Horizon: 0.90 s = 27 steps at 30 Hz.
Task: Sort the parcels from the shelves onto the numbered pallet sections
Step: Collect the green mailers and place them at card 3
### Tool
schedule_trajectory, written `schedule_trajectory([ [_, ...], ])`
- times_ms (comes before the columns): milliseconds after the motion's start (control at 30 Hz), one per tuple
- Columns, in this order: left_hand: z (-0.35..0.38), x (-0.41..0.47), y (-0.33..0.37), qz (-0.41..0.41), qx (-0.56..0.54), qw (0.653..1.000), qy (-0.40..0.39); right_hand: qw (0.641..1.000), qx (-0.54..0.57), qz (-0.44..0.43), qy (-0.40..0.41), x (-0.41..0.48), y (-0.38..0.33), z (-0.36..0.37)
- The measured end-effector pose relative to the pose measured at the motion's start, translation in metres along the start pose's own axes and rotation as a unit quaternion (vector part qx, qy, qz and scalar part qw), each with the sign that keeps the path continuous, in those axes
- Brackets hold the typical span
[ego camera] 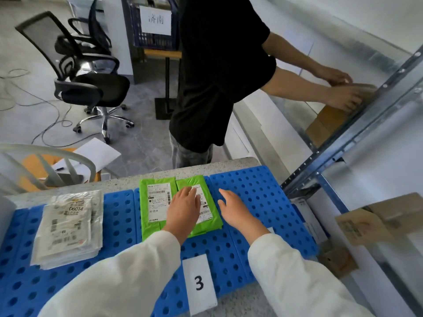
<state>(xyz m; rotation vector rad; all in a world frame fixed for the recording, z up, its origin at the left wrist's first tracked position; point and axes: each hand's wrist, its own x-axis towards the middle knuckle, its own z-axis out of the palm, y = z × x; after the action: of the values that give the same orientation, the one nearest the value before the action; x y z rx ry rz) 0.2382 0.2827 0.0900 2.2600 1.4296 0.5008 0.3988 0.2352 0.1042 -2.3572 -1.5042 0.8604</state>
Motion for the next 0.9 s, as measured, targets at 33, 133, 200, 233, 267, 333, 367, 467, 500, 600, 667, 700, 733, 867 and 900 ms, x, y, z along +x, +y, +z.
schedule_trajectory([
  [33,-0.005,0.004,0.002,0.035,0.029,0.999,-0.015,1.000,-0.016,-0.007,0.007,-0.006,0.001,-0.007],
  [133,-0.019,0.013,0.016,0.117,0.089,0.988,-0.042,0.998,-0.063,-0.012,0.029,-0.031,0.005,-0.028],
  [200,-0.027,0.012,0.032,0.160,0.110,0.980,-0.041,0.996,-0.081,-0.005,0.044,-0.050,0.011,-0.041],
  [233,-0.031,0.010,0.042,0.179,0.117,0.976,-0.038,0.995,-0.088,0.003,0.053,-0.061,0.015,-0.047],
  [267,-0.033,0.006,0.052,0.197,0.123,0.972,-0.034,0.993,-0.094,0.013,0.064,-0.073,0.020,-0.053],
  [333,-0.036,-0.006,0.074,0.235,0.132,0.963,-0.030,0.990,-0.103,0.026,0.095,-0.102,0.032,-0.064],
  [367,-0.036,-0.014,0.086,0.254,0.134,0.957,-0.033,0.988,-0.104,0.030,0.114,-0.119,0.039,-0.068],
  [467,-0.033,-0.045,0.125,0.304,0.138,0.941,-0.053,0.983,-0.092,0.051,0.150,-0.178,0.064,-0.077],
  [500,-0.032,-0.059,0.140,0.317,0.135,0.937,-0.057,0.982,-0.090,0.063,0.155,-0.199,0.073,-0.077],
  [600,-0.029,-0.105,0.186,0.355,0.110,0.926,-0.070,0.973,-0.095,0.102,0.182,-0.264,0.099,-0.071],
  [667,-0.027,-0.139,0.215,0.393,0.102,0.910,-0.081,0.964,-0.089,0.131,0.212,-0.306,0.114,-0.062],
  [700,-0.025,-0.156,0.229,0.412,0.101,0.901,-0.087,0.960,-0.085,0.146,0.226,-0.327,0.120,-0.056],
  [733,-0.023,-0.173,0.241,0.429,0.100,0.893,-0.093,0.955,-0.078,0.159,0.238,-0.348,0.127,-0.050],
  [867,-0.016,-0.241,0.281,0.485,0.084,0.862,-0.118,0.939,-0.046,0.215,0.265,-0.431,0.148,-0.030],
  [900,-0.013,-0.262,0.290,0.503,0.079,0.852,-0.125,0.933,-0.039,0.233,0.273,-0.455,0.154,-0.024],
])
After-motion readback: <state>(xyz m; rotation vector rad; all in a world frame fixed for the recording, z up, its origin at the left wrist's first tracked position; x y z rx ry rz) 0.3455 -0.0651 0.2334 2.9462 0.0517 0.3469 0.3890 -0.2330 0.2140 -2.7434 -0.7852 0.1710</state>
